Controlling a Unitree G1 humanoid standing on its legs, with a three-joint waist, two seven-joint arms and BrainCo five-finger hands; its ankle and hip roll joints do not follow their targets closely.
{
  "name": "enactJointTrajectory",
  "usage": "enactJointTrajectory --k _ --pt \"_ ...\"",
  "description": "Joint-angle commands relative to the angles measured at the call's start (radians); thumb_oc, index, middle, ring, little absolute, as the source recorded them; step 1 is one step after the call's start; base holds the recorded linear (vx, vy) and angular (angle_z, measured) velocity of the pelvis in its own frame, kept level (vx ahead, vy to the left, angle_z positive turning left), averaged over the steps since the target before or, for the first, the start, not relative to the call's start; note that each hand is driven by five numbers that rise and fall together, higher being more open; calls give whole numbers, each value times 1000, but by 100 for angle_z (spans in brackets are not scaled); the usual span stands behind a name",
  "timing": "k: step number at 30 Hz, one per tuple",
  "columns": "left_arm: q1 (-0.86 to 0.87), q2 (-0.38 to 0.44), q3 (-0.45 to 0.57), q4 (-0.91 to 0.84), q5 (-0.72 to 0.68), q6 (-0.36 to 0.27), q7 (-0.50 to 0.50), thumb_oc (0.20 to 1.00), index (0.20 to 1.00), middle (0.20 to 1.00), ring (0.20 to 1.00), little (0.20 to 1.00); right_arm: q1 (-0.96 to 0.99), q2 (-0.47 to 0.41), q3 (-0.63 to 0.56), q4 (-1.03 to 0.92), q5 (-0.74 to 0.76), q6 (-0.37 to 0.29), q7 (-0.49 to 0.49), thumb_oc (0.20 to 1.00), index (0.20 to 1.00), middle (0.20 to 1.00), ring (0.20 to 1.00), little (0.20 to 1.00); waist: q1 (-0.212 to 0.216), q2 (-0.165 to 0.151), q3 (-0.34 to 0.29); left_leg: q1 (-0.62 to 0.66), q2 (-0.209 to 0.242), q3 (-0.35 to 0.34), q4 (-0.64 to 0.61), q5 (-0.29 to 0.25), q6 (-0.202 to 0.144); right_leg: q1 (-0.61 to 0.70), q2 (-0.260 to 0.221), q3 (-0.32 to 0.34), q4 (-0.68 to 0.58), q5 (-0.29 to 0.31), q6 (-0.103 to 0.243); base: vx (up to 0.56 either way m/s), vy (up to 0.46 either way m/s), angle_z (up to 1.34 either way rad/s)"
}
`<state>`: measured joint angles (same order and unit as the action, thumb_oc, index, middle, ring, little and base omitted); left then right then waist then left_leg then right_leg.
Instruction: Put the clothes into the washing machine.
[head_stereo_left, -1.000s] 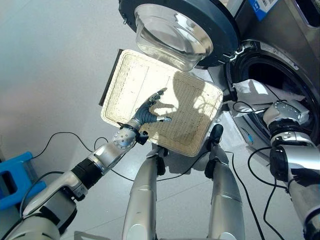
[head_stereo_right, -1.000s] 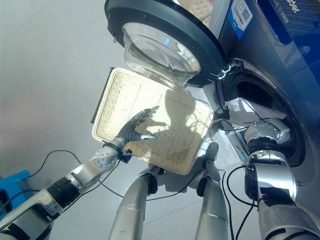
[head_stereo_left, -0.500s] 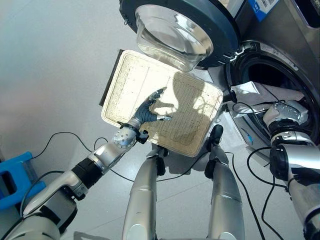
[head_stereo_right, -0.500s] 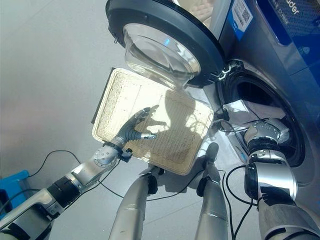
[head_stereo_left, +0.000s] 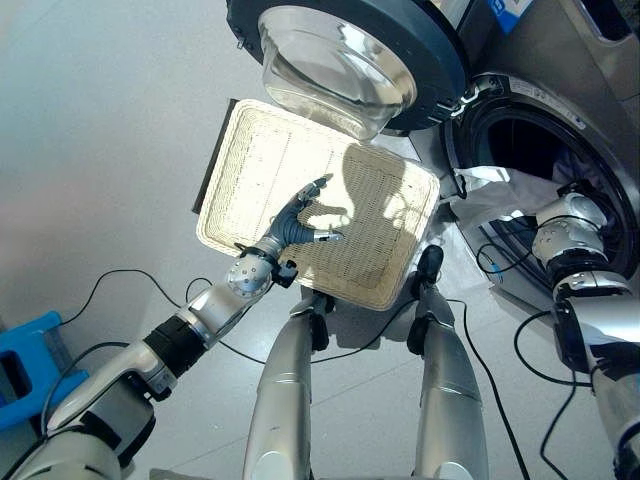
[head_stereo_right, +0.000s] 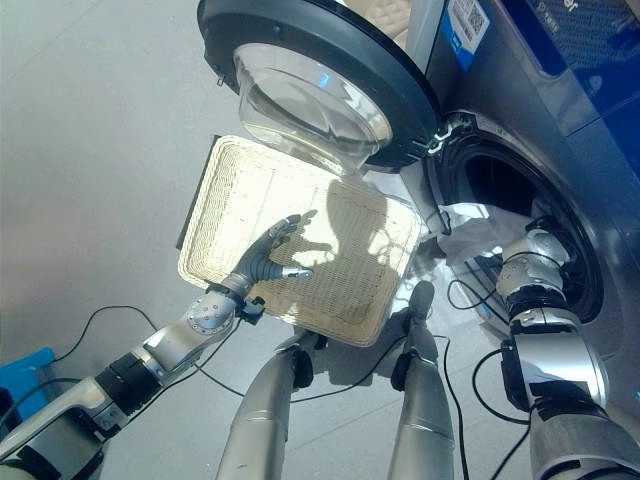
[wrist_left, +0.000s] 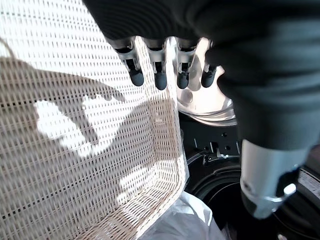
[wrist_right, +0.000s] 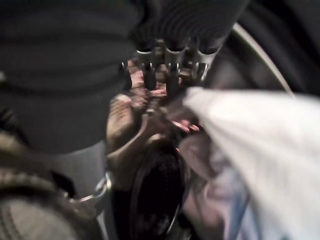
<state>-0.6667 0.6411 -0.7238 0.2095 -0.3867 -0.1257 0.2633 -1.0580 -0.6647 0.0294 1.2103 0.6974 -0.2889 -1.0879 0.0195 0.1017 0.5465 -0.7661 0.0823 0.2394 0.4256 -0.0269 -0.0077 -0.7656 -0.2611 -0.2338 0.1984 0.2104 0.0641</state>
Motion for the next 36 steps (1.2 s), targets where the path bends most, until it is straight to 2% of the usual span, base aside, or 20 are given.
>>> enactJointTrajectory --k 1,3,4,5,6,7,8,11,12,14,17,21,27,29,33,36 --pt "26 -17 30 -49 -10 -79 12 1000 1000 1000 1000 1000 -39 -144 72 -8 -154 72 -70 1000 1000 1000 1000 1000 26 81 -27 74 -48 44 -122 -13 -35 -2 0 -89 191 -166 87 2 9 -3" --pt "29 -14 30 -57 -9 -82 15 1000 1000 1000 1000 1000 -39 -145 84 -6 -194 97 -70 1000 1000 1000 1000 1000 28 84 -27 70 -50 43 -120 -15 -34 -6 -1 -88 191 -166 88 0 0 0" --pt "34 -12 29 -61 1 -88 16 1000 1000 1000 1000 1000 -36 -147 107 1 -318 165 -56 1000 1000 1000 1000 1000 30 87 -27 65 -54 37 -116 -18 -32 -10 -1 -87 193 -167 89 0 0 0" --pt "34 -12 29 -61 1 -88 16 1000 1000 1000 1000 1000 -36 -147 108 1 -322 163 -58 1000 1000 1000 1000 1000 29 87 -27 64 -54 37 -116 -18 -32 -10 -1 -87 194 -167 89 0 0 0" --pt "35 -9 29 -61 3 -92 16 1000 1000 1000 1000 1000 -33 -148 127 -2 -372 189 -52 1000 1000 1000 1000 1000 30 87 -27 62 -55 37 -115 -18 -31 -12 -1 -86 194 -167 89 0 0 0" --pt "37 -7 31 -61 4 -96 15 1000 1000 1000 1000 1000 -28 -148 150 -11 -433 219 -47 1000 1000 1000 1000 1000 30 86 -27 58 -55 37 -114 -17 -30 -16 -1 -86 193 -166 89 0 0 0" --pt "44 -2 37 -61 5 -105 12 1000 1000 1000 1000 1000 -17 -149 201 -28 -560 274 -14 1000 1000 1000 1000 1000 27 84 -27 51 -54 39 -115 -14 -29 -21 0 -85 189 -164 90 0 0 0" --pt "58 5 43 -56 11 -125 7 1000 1000 1000 1000 1000 15 -150 258 -37 -664 297 53 1000 1000 1000 1000 1000 25 80 -27 47 -52 40 -119 -11 -30 -26 3 -83 185 -161 93 0 0 0" --pt "62 9 43 -50 17 -136 7 1000 1000 1000 1000 1000 33 -151 287 -33 -774 313 102 1000 1000 1000 1000 1000 24 76 -27 44 -51 41 -118 -11 -30 -28 3 -84 184 -161 94 -13 -29 4" --pt "66 20 42 -34 19 -162 9 1000 1000 1000 1000 1000 57 -161 377 -21 -854 321 148 1000 1000 1000 1000 1000 23 71 -27 33 -46 44 -118 -8 -29 -40 2 -83 183 -158 96 -17 -37 5" --pt "67 22 42 -32 19 -165 9 1000 1000 1000 1000 1000 61 -161 385 -20 -873 324 153 1000 1000 1000 1000 1000 23 70 -27 33 -45 44 -118 -8 -30 -40 2 -83 183 -158 97 0 0 0" --pt "69 50 32 -13 21 -207 8 1000 1000 1000 1000 1000 95 -173 493 26 -1111 349 197 1000 1000 1000 1000 1000 27 63 -27 23 -43 38 -123 -4 -36 -46 -1 -89 171 -151 103 -21 -69 2" --pt "66 48 32 -22 39 -200 13 1000 1000 1000 1000 1000 107 -172 557 20 -1234 455 195 1000 1000 1000 1000 1000 28 57 -27 18 -42 36 -132 -1 -40 -51 -3 -93 162 -146 108 -10 -22 2" --pt "76 41 37 -20 55 -204 15 1000 1000 1000 1000 1000 121 -168 558 22 -1261 544 199 1000 1000 1000 1000 1000 27 55 -27 13 -42 34 -132 0 -43 -54 -4 -93 158 -144 108 0 0 0" --pt "79 33 41 -25 69 -201 17 1000 1000 1000 1000 1000 126 -164 559 21 -1290 585 202 1000 1000 1000 1000 1000 28 56 -27 14 -41 35 -143 6 -44 -54 -5 -95 151 -140 109 0 0 0" --pt "78 26 42 -37 75 -185 21 1000 1000 1000 1000 1000 116 -164 558 18 -1320 591 230 1000 1000 1000 1000 1000 28 58 -27 8 -42 34 -138 6 -45 -59 -8 -94 153 -139 110 0 0 0"
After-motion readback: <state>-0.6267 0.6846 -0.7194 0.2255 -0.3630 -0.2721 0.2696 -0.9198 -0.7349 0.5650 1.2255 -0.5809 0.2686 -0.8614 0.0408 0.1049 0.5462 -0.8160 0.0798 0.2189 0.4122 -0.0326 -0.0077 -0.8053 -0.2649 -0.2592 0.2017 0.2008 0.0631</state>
